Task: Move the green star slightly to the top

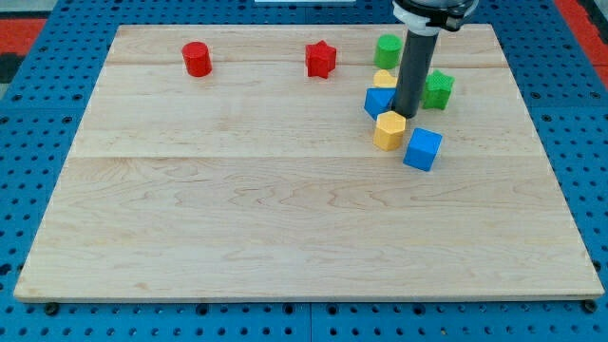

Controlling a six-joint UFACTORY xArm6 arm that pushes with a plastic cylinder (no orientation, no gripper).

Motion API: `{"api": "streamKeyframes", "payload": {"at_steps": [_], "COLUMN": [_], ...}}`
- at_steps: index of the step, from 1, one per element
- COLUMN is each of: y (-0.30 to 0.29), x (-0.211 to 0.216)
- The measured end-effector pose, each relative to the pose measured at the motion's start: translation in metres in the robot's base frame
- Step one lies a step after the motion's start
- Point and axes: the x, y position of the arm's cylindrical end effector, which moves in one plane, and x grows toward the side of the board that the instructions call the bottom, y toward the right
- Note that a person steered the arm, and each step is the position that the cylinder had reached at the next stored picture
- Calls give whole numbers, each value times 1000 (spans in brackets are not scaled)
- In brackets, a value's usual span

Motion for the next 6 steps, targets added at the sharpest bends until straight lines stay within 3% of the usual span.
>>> {"api": "streamKeyframes", "payload": {"at_steps": [2,5,6], "y": [49,52,61], "x": [-3,-58,-59]}}
